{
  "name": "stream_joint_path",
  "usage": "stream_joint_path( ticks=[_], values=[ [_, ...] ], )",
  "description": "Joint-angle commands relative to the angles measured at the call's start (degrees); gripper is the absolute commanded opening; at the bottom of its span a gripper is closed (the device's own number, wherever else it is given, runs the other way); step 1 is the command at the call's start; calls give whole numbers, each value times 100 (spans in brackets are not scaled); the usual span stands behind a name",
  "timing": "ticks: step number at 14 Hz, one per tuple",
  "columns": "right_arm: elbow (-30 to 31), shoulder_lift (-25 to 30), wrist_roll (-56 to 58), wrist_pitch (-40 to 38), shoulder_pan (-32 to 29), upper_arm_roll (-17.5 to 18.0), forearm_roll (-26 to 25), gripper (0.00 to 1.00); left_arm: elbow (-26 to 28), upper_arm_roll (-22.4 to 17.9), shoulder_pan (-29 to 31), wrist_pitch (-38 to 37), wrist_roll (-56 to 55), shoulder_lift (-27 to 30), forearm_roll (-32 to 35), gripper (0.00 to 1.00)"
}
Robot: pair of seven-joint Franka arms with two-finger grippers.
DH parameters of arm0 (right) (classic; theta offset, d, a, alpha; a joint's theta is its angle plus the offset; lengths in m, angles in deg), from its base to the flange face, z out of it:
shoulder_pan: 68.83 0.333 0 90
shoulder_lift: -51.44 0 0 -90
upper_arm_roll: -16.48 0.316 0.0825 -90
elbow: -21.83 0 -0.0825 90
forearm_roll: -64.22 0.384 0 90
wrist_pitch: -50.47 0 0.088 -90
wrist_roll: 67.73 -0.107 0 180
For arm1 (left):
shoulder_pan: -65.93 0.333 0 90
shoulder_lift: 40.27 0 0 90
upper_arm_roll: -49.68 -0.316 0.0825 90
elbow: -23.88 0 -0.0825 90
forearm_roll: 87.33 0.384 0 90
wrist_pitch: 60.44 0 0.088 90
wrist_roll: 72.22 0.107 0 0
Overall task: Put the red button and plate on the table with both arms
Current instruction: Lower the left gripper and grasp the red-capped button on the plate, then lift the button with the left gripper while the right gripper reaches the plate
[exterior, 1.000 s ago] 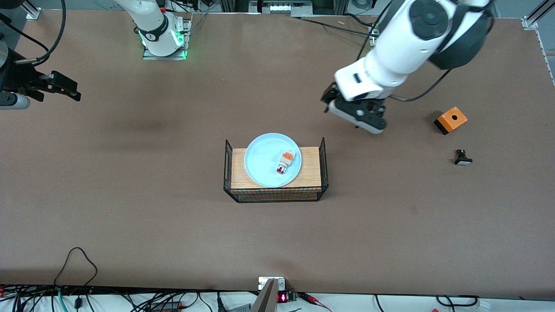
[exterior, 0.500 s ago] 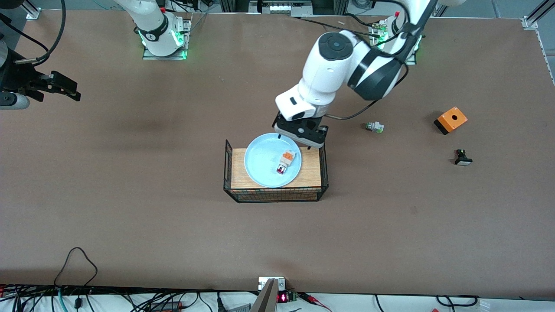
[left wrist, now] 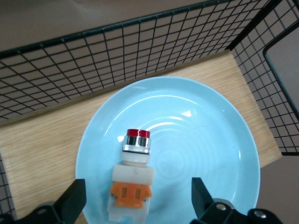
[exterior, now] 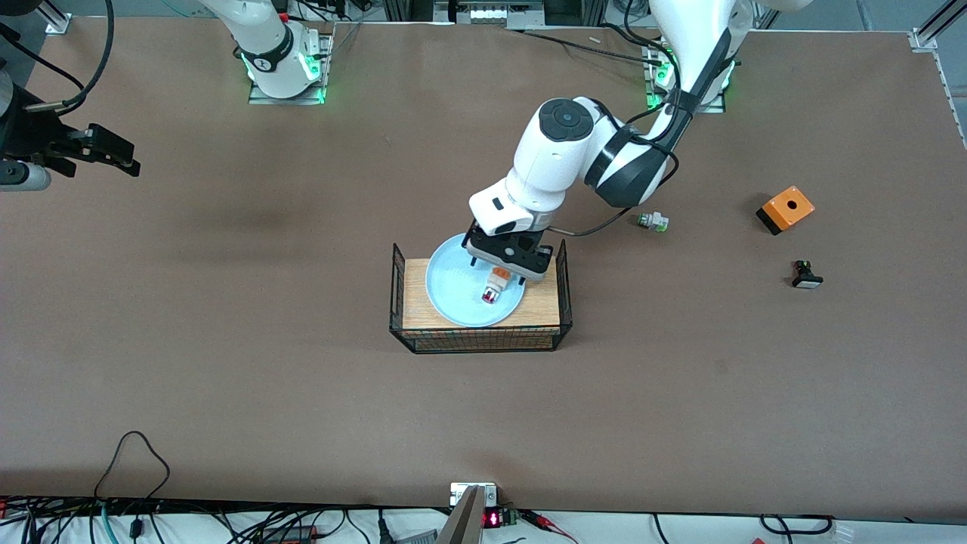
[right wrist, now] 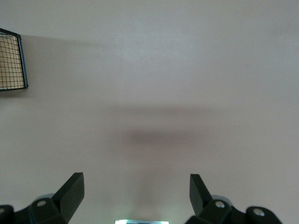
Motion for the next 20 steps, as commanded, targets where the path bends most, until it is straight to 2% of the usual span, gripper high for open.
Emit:
stream_joint_path(
  ticks=[1, 3, 4, 7, 9, 11, 13, 14, 17, 20],
  values=[
    [4, 10, -6, 12, -28, 18, 37, 100, 59, -56, -76, 19, -115, -32, 208, 83],
    [-5, -42, -15, 12, -28, 18, 37, 100, 77, -56, -76, 19, -88, -67, 208, 75],
    [-14, -43, -15, 12, -28, 18, 37, 100, 77, -56, -76, 19, -88, -76, 208, 67],
    [-285, -244, 3, -6, -36, 18, 37, 100, 68, -56, -76, 19, -97, -68, 208, 25],
    [-312, -306, -6, 3, -28, 18, 72, 100, 59, -47, -58, -16, -97, -7, 208, 12],
    [-312, -306, -15, 11, -28, 18, 90, 100, -11, -29, -5, -94, -132, 273, 164, 10],
    [-312, -306, -15, 12, -45, 18, 151, 100, -20, 50, 126, -619, -141, 808, 120, 10],
    [-312, -324, -15, 3, -45, 18, 195, 100, -37, 58, 214, -1031, -132, 1107, 120, 13],
    [-312, -315, -32, -50, -36, 18, 204, 100, -37, 50, 670, -2332, -71, 1794, 120, 13],
    [-321, -315, -731, -24, 182, 105, 361, 100, -2, -29, 1145, -3485, 270, 2015, 102, 12]
  ],
)
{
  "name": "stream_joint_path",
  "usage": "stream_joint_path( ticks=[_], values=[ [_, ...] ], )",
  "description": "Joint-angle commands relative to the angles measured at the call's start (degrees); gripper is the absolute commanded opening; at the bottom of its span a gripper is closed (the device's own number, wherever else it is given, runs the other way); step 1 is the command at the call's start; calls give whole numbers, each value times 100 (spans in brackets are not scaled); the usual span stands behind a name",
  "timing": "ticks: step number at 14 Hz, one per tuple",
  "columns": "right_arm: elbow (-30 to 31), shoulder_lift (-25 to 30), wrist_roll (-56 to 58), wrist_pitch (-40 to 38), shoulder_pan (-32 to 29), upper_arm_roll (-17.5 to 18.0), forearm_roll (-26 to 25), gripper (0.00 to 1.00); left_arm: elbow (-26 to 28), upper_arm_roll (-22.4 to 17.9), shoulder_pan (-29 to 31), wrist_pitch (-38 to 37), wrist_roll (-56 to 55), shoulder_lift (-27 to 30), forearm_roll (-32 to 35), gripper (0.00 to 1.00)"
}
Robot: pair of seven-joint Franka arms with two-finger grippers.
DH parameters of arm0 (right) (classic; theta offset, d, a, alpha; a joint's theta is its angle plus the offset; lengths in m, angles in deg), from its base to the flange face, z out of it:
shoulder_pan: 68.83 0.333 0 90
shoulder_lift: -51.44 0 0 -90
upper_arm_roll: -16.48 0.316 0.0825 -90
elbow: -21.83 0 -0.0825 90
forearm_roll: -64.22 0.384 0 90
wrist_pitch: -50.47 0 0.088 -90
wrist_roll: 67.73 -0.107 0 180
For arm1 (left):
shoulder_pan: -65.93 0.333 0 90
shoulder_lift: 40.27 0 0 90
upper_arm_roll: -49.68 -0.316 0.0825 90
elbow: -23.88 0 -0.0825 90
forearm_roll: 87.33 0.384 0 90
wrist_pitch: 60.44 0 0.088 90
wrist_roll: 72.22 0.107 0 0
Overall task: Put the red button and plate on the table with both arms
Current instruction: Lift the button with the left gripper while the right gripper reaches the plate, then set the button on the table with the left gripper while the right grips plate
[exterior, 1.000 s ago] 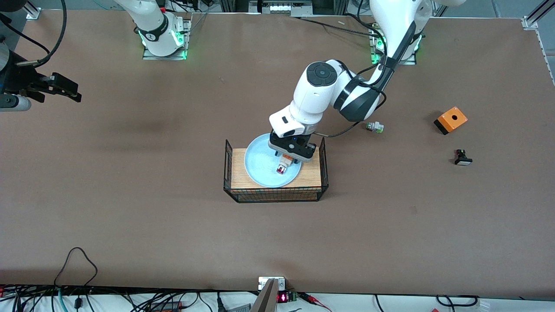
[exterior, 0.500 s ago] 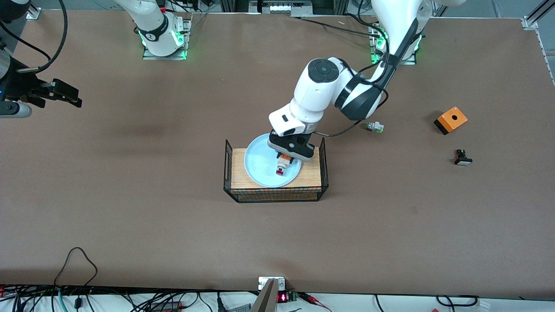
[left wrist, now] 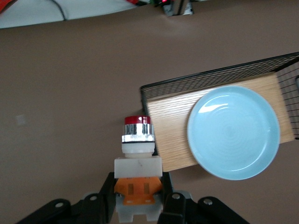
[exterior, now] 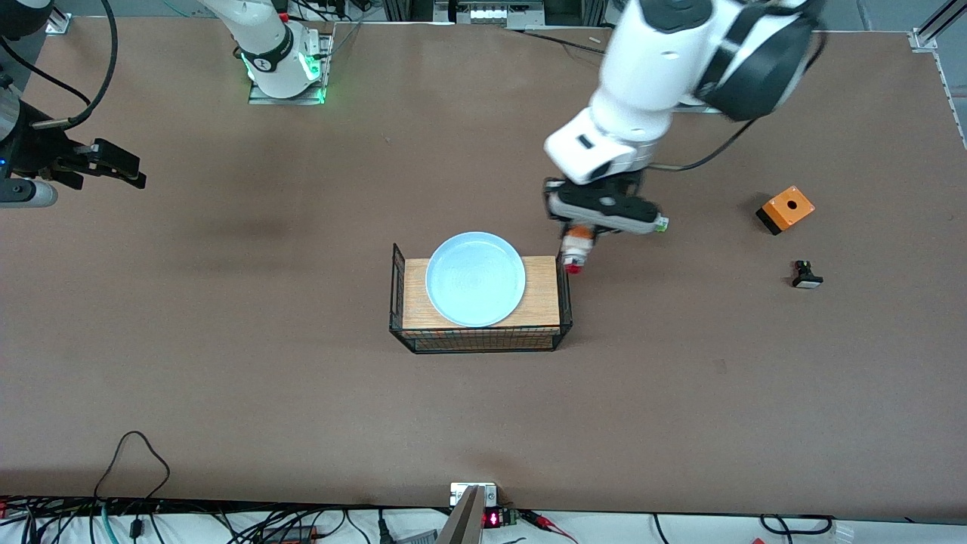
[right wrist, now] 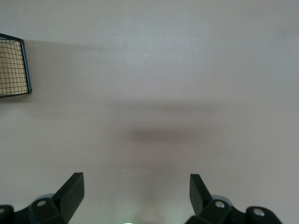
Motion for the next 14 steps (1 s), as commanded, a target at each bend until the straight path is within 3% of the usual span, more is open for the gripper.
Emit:
stream_joint_path(
  ticks=[1, 3, 7, 10, 12, 14],
  values=[
    [-174, -58, -1052, -41, 356, 99, 339, 100, 268, -97, 398, -491, 615, 82, 33, 12],
    [-270, -241, -1914, -32, 856, 99, 472, 100, 469, -622, 434, -535, 1571, -32, 33, 13],
    [-1112, -1119, -4426, 169, 2104, 99, 463, 100, 997, -1037, 803, -159, 2534, -366, 33, 13],
    [-1369, -1718, -5730, 985, 2704, 99, 472, 100, 1262, -1073, 1303, 491, 2893, -936, 33, 13],
    [-1369, -2008, -6258, 1469, 2950, 99, 498, 100, 1340, -1082, 1392, 685, 2956, -1201, 33, 13],
    [-1369, -2350, -7109, 2004, 3204, 99, 577, 100, 1673, -1134, 1444, 1359, 3069, -1359, 59, 13]
  ],
)
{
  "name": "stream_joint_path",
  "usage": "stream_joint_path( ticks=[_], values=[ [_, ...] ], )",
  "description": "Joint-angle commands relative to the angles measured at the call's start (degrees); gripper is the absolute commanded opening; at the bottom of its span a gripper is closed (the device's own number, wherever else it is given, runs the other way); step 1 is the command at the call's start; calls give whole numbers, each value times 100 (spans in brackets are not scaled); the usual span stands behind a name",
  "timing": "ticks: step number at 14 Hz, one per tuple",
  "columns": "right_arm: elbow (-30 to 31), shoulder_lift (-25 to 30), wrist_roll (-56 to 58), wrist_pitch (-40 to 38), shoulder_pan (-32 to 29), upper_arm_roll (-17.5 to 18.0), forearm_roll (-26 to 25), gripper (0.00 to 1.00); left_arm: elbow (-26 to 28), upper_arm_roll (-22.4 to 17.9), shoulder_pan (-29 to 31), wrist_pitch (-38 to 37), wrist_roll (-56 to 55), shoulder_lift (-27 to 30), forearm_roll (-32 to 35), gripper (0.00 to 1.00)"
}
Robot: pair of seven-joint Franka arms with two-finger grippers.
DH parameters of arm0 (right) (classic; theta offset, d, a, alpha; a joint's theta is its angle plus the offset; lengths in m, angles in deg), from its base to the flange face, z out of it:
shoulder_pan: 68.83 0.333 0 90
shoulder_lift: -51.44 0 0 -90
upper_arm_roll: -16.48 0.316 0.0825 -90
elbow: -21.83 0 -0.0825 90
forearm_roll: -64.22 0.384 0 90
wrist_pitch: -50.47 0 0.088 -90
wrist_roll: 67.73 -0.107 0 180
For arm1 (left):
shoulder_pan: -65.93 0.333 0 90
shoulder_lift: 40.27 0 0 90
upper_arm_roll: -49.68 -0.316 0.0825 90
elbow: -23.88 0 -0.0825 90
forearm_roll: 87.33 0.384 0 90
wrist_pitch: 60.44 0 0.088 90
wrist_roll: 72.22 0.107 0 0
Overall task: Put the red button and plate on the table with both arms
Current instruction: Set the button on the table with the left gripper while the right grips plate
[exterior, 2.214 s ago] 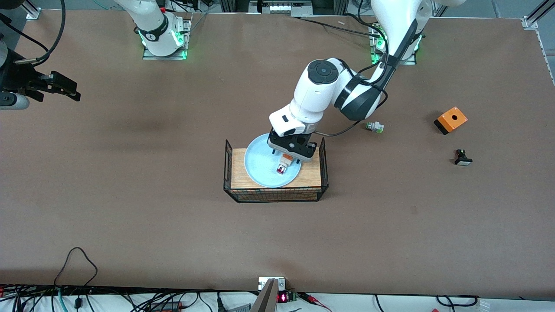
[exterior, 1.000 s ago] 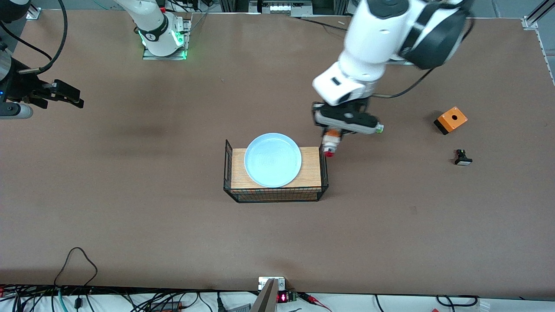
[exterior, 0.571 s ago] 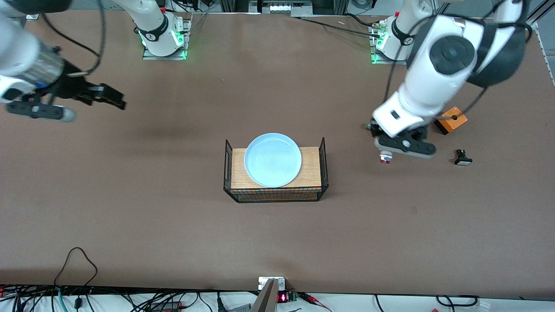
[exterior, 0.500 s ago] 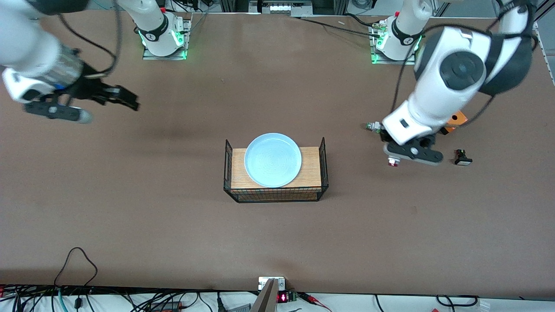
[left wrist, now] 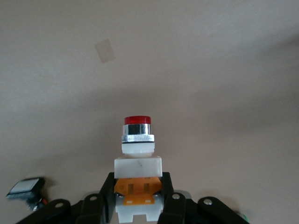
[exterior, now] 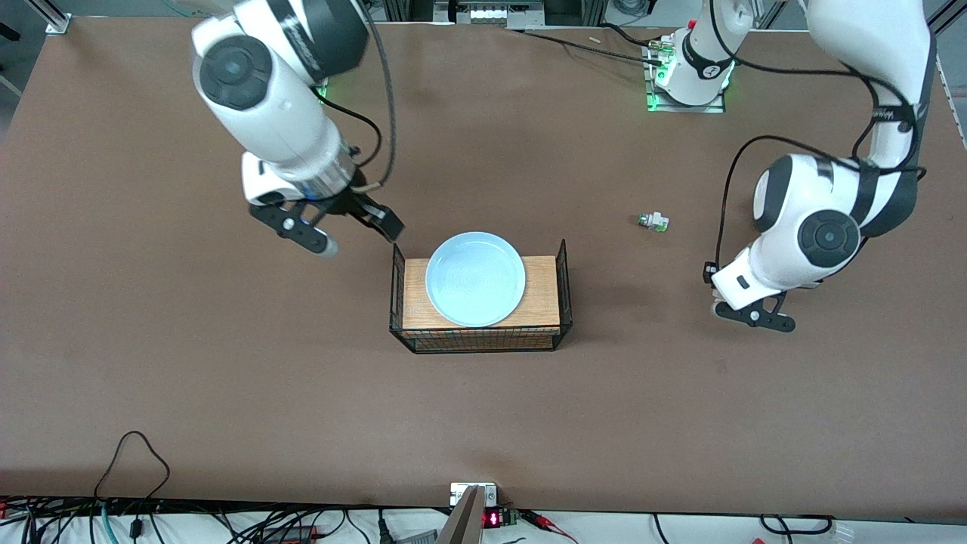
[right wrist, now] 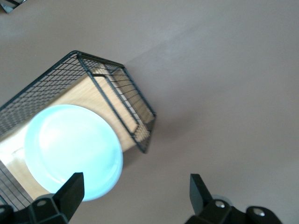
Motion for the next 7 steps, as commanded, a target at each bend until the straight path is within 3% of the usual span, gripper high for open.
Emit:
stream_joint_path(
  ticks=[1, 4, 7],
  values=[
    [-245, -523, -1008, 567, 330, -76, 92, 100, 485, -142, 75, 1084, 429, -184, 59, 13],
    [-245, -1049, -1231, 903, 497, -76, 118, 100, 1301, -222, 110, 2788, 590, -474, 59, 16],
    [-210, -1253, -1389, 1105, 577, -76, 205, 100, 1480, -222, 110, 2979, 537, -510, 41, 31]
  ],
)
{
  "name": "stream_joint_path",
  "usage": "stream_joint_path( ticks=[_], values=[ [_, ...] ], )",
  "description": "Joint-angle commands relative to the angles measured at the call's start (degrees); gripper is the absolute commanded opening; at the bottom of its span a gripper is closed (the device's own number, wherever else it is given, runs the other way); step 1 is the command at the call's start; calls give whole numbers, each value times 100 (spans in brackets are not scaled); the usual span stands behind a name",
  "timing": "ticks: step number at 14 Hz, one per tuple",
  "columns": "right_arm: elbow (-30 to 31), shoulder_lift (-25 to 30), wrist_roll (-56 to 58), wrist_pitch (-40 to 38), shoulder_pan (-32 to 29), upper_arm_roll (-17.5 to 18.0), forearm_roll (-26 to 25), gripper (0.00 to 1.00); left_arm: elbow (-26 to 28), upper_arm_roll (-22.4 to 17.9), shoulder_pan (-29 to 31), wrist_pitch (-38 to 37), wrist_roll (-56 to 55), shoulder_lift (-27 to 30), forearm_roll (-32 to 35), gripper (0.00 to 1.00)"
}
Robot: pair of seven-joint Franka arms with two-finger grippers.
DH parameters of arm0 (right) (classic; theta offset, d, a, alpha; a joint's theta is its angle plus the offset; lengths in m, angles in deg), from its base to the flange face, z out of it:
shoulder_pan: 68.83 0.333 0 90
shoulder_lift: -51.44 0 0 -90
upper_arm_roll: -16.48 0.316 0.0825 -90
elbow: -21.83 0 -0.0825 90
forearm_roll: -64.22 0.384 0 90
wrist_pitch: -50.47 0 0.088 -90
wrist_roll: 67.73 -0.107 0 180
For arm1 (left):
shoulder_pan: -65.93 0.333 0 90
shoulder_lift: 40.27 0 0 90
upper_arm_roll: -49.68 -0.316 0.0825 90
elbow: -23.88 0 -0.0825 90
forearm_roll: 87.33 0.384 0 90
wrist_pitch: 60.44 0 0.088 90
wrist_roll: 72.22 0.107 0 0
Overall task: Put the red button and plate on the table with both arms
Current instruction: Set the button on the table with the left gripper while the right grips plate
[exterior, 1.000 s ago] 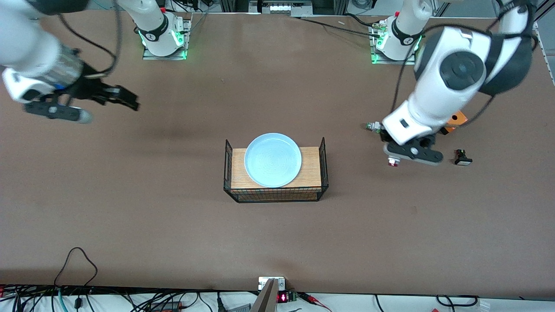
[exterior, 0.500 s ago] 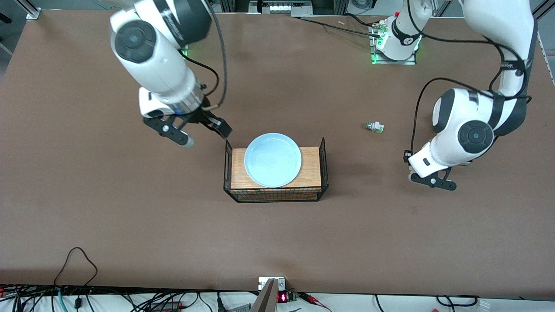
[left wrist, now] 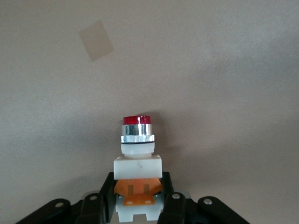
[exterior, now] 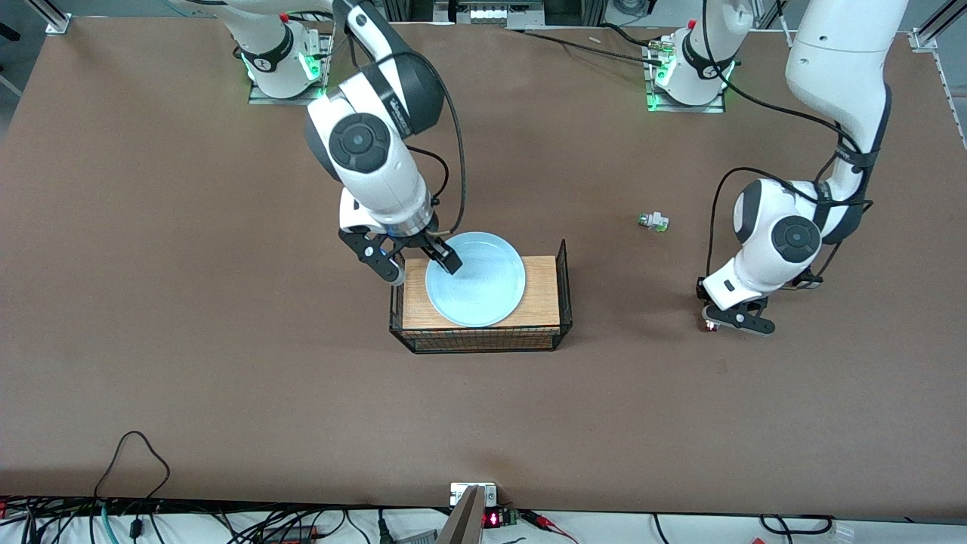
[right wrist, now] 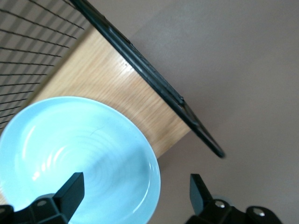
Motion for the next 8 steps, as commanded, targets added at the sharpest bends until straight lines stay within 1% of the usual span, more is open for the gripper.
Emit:
stream_joint_path(
  ticks=[1, 2, 4, 5, 6, 7, 8],
  values=[
    [-134, -193, -230, 62, 90, -70, 147, 100, 212, 11, 13, 64, 49, 59, 40, 63],
    [-134, -237, -318, 62, 116, -70, 147, 100, 212, 20, 13, 56, 40, 77, 32, 100],
    [-134, -307, -607, 80, 256, -70, 130, 99, 142, 37, 13, -206, 5, 234, 32, 100],
    [-134, -308, -618, 80, 266, -70, 112, 88, 125, 46, 13, -417, -4, 383, 23, 100],
    [-134, -316, -609, 80, 257, -70, 130, 70, 116, 64, 13, -619, -21, 611, 23, 100],
    [-134, -308, -618, 80, 248, -70, 130, 58, 29, 99, 13, -987, -82, 839, 14, 100],
    [-125, -316, -618, 80, 257, -70, 130, 49, -190, 143, 13, -1556, -135, 989, 14, 100]
  ],
)
